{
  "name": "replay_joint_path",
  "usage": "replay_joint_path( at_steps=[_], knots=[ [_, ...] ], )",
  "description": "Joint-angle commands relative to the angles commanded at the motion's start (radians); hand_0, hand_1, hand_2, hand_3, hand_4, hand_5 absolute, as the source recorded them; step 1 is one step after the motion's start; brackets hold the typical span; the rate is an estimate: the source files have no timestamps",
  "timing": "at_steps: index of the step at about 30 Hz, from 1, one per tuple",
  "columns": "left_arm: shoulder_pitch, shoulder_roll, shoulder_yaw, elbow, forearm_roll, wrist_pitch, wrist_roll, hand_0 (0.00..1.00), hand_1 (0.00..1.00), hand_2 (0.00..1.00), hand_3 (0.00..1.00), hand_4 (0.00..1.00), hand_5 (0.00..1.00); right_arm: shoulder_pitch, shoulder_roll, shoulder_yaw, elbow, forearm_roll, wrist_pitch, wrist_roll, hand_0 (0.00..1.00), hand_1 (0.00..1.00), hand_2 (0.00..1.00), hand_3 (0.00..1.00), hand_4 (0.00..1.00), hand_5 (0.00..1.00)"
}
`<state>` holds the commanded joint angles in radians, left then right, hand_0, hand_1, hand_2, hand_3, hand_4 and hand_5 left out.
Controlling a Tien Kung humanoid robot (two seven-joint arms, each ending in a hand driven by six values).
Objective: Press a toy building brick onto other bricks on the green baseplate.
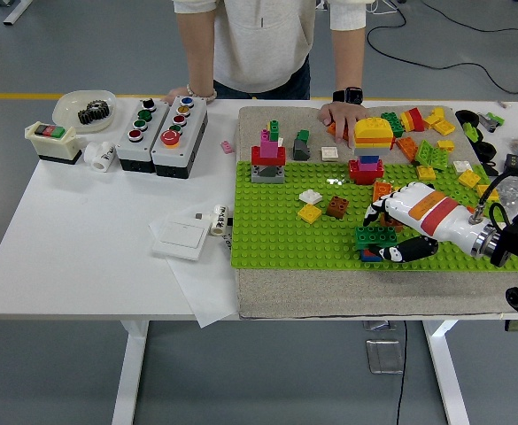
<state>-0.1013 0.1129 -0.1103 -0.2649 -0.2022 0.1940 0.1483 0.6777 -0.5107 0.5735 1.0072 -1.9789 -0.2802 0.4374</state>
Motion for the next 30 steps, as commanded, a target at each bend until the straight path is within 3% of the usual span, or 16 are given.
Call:
replay_joint_path(
  at_steps=[13,14,19,20,25,26,30],
  knots=[
    [0.0,0.0,0.001,0.0,-0.002,0.0,-0.001,0.534,0.624,0.783,0.8,0.848,0.818,0.0,-0.003,0.006,0.011,0.0,0.006,0.01,0.416,0.487,0.6,0.642,0.846,0.396],
    [0.0,0.0,0.002,0.0,-0.003,0.0,-0.001,0.533,0.623,0.783,0.8,0.848,0.818,-0.001,-0.004,0.007,0.011,0.0,0.006,0.01,0.431,0.523,0.661,0.707,0.91,0.426],
    [0.0,0.0,0.001,0.0,-0.003,0.0,-0.001,0.533,0.623,0.783,0.8,0.848,0.818,-0.003,-0.004,0.014,0.014,0.003,0.004,0.013,0.431,0.523,0.661,0.707,0.91,0.426],
    [0.0,0.0,0.001,0.0,-0.003,0.0,-0.001,0.53,0.623,0.784,0.8,0.848,0.818,-0.004,-0.004,0.015,0.014,0.004,0.004,0.013,0.464,0.572,0.718,0.81,0.992,0.479],
    [0.002,-0.001,0.0,0.001,-0.002,0.001,0.0,0.53,0.623,0.784,0.8,0.848,0.818,-0.019,-0.008,0.035,0.044,0.024,-0.004,0.009,0.464,0.572,0.718,0.81,0.992,0.479],
    [0.003,-0.001,-0.001,0.001,0.0,0.001,0.0,0.532,0.622,0.784,0.8,0.847,0.816,-0.024,-0.01,0.041,0.059,0.028,-0.005,0.004,0.532,0.616,0.751,0.824,0.998,0.51],
    [0.005,-0.001,-0.004,0.001,0.003,0.001,0.001,0.532,0.622,0.784,0.8,0.847,0.816,-0.04,-0.022,0.057,0.105,0.043,-0.013,-0.012,0.532,0.616,0.751,0.824,0.998,0.51]
  ],
)
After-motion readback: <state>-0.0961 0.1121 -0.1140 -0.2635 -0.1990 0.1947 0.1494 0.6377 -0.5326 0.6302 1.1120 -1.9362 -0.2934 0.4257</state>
